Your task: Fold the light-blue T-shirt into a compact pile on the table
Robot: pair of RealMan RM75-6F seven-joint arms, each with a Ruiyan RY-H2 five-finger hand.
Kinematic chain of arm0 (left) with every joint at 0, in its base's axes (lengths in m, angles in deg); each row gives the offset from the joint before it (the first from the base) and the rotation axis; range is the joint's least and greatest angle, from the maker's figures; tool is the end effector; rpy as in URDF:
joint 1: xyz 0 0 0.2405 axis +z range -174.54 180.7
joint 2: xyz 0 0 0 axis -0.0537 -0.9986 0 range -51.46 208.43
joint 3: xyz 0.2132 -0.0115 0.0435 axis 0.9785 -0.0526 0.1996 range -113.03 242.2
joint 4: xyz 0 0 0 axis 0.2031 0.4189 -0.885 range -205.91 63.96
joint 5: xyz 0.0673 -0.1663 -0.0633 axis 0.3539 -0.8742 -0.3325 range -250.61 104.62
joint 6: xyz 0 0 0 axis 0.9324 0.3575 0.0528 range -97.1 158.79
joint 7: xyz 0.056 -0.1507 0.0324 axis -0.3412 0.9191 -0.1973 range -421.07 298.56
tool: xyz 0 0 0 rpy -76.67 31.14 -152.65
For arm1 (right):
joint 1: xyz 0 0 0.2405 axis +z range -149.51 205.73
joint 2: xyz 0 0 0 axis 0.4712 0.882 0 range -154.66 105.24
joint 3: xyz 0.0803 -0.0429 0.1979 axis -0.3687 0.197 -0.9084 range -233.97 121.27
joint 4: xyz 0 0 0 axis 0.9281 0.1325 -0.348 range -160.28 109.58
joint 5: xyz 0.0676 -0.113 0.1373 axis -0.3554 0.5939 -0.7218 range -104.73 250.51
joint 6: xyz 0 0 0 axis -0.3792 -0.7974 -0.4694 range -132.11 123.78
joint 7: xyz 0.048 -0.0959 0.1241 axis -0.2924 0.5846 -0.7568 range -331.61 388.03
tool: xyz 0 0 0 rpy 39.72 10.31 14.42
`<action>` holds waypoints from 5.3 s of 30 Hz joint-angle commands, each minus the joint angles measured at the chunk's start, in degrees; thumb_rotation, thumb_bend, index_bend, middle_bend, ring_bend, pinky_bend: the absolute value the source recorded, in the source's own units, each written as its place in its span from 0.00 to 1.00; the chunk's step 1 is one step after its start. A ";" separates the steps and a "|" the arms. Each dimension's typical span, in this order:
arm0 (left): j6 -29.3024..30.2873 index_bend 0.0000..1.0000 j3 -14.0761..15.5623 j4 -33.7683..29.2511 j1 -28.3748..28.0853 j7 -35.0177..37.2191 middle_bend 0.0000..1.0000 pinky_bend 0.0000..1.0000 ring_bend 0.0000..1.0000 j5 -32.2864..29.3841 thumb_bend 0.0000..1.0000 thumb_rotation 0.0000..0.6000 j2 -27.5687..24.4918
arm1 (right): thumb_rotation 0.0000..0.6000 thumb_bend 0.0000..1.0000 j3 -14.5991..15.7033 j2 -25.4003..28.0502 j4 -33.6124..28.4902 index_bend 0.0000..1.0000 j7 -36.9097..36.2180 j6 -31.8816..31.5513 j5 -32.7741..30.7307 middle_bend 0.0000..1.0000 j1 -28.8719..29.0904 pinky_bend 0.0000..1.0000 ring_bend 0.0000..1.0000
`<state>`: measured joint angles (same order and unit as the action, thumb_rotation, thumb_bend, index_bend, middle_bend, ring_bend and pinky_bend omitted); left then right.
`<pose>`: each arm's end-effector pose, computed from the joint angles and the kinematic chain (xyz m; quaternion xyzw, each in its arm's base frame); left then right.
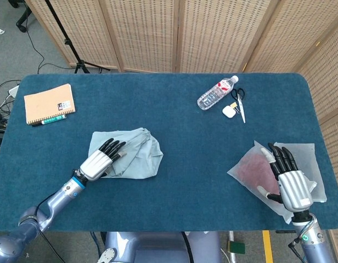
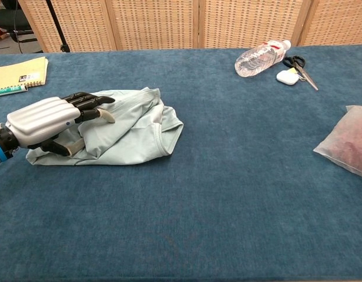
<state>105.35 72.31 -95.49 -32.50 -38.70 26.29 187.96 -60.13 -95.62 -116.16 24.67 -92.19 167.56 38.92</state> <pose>-0.2038 0.3159 -0.0318 -0.8106 -0.2254 -0.4044 0.3585 -0.2135 -0.2199 0.1322 0.6137 -0.3483 0.5048 0.4972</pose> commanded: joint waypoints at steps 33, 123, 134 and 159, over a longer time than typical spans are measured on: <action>8.84 0.61 0.07 -3.70 -5.91 -16.88 0.00 0.00 0.00 4.85 0.58 1.00 0.09 | 1.00 0.03 0.08 0.43 -0.44 0.00 -0.32 0.26 -0.12 0.00 -0.03 0.00 0.00; -7.35 0.00 -12.58 -13.10 -16.65 -34.55 0.00 0.00 0.00 -6.50 0.12 1.00 4.36 | 1.00 0.03 -0.32 1.33 -0.62 0.00 -1.91 1.78 -1.56 0.00 0.45 0.00 0.00; -9.12 0.00 -13.56 -7.15 -19.22 -33.01 0.00 0.00 0.00 -7.48 0.12 1.00 9.05 | 1.00 0.03 -0.44 1.55 -0.46 0.00 -2.67 1.99 -1.90 0.00 0.52 0.00 0.00; -13.58 0.00 -14.78 6.61 -24.13 -28.73 0.00 0.00 0.00 -10.59 0.12 1.00 17.26 | 1.00 0.03 -0.52 1.48 -0.26 0.00 -2.71 2.82 -2.57 0.00 0.82 0.00 0.00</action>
<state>91.91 57.65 -89.01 -56.48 -67.50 15.86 205.10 -60.66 -94.14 -116.41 21.95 -89.37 164.98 39.75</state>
